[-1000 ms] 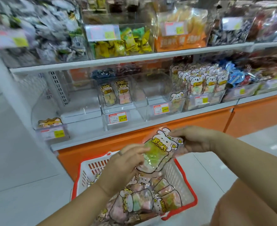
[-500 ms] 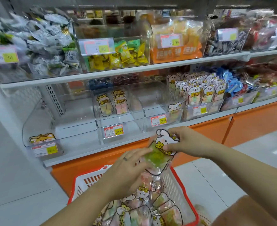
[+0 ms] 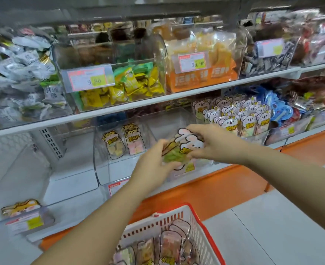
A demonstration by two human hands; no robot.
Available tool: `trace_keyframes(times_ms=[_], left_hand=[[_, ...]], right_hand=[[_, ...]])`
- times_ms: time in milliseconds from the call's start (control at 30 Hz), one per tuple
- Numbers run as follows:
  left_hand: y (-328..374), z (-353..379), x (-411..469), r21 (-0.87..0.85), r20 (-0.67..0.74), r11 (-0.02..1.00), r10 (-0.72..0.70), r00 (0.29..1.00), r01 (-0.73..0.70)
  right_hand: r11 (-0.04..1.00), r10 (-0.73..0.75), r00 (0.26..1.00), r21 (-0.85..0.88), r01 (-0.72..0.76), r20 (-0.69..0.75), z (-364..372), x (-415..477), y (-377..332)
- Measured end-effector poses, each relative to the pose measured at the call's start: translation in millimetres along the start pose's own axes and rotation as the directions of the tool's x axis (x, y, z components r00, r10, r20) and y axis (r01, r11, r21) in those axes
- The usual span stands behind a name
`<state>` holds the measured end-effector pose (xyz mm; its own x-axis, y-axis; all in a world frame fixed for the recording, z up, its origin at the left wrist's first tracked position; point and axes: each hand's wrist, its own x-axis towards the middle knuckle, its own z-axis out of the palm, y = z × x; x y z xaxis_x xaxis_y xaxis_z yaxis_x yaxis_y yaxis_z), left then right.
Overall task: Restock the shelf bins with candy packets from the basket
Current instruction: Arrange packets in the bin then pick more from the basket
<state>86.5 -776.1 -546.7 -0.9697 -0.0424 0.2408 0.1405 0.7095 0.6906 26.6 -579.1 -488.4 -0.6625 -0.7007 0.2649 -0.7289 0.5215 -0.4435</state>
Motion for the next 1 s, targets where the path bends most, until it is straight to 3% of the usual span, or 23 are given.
trace_keyframes(times_ms=[133, 267, 467, 667, 833, 1000], left_hand=[[-8.0, 1.8, 55.0, 0.127, -0.078, 0.990, 0.064, 0.995, -0.054], [-31.8, -1.1, 73.4, 0.284, -0.008, 0.958, -0.043, 0.999, 0.043], [-52.4, 5.8, 77.6, 0.304, 0.043, 0.952, -0.027, 0.999, 0.012], [-66.3, 13.9, 83.7, 0.359, 0.098, 0.933, -0.012, 0.995, -0.024], [-64.6, 16.3, 90.2, 0.510, 0.171, 0.855, 0.010, 0.985, -0.098], [-60.1, 13.2, 90.7, 0.571, 0.208, 0.810, 0.017, 0.978, -0.135]], right_hand=[[0.995, 0.009, 0.992, -0.099, -0.022, -0.123, -16.2, 36.0, 21.1], [0.969, 0.065, 0.985, -0.226, -0.100, -0.160, -7.9, 60.8, 50.0], [0.919, 0.162, 0.977, -0.383, -0.098, 0.139, 27.4, 104.3, 74.7], [0.916, 0.244, 0.849, -0.399, -0.043, 0.469, 61.9, 127.3, 78.0], [0.900, 0.295, 0.766, -0.435, -0.022, 0.571, 76.0, 132.7, 78.7], [0.930, 0.312, 0.750, -0.349, -0.114, 0.584, 53.5, 130.9, 74.3]])
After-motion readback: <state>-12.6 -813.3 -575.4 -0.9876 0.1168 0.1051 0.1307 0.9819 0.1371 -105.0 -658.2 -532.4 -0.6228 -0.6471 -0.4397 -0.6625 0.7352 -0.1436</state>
